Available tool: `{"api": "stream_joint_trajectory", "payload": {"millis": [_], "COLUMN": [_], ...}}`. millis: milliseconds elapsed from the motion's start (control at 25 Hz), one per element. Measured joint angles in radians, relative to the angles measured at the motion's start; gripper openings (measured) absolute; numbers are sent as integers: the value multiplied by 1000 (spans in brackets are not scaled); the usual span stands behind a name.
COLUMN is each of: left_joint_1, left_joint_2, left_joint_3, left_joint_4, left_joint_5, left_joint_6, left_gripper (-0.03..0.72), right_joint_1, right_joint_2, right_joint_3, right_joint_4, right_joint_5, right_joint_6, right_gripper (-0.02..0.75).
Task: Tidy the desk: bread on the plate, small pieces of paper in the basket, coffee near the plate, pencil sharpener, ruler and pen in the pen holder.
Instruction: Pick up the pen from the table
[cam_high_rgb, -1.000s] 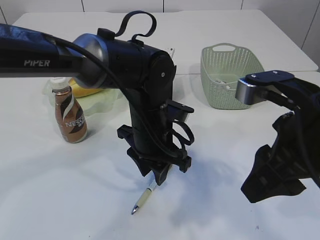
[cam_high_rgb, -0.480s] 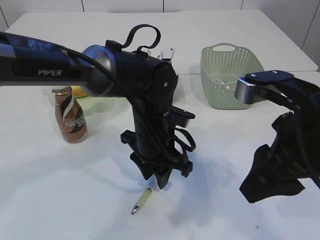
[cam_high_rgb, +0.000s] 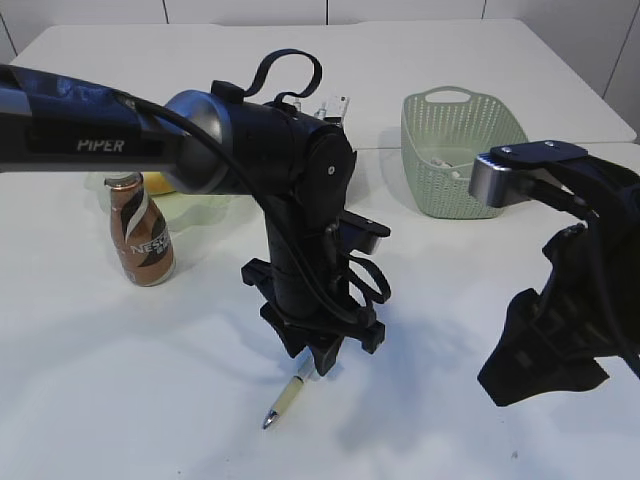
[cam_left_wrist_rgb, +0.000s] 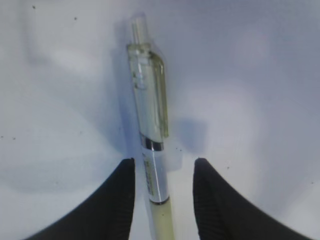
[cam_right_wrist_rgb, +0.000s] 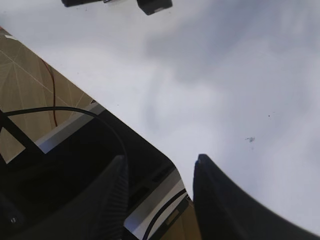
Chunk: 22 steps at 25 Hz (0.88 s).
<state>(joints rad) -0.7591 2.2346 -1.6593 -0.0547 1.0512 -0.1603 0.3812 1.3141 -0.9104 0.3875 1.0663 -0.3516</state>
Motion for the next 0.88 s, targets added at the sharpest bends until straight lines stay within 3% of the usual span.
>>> {"api": "stream_joint_trajectory", "payload": {"millis": [880], "left_joint_1": [22], "left_joint_2": [18], "left_joint_3": [0], "left_joint_4": [0], "left_joint_5": [-19], "left_joint_6": [0], "left_gripper": [273], "right_joint_1": [0], "right_joint_2": [0], "right_joint_3": [0], "right_joint_4": [5], "right_joint_5": [15], "right_joint_6": [0], "right_gripper": [351]}}
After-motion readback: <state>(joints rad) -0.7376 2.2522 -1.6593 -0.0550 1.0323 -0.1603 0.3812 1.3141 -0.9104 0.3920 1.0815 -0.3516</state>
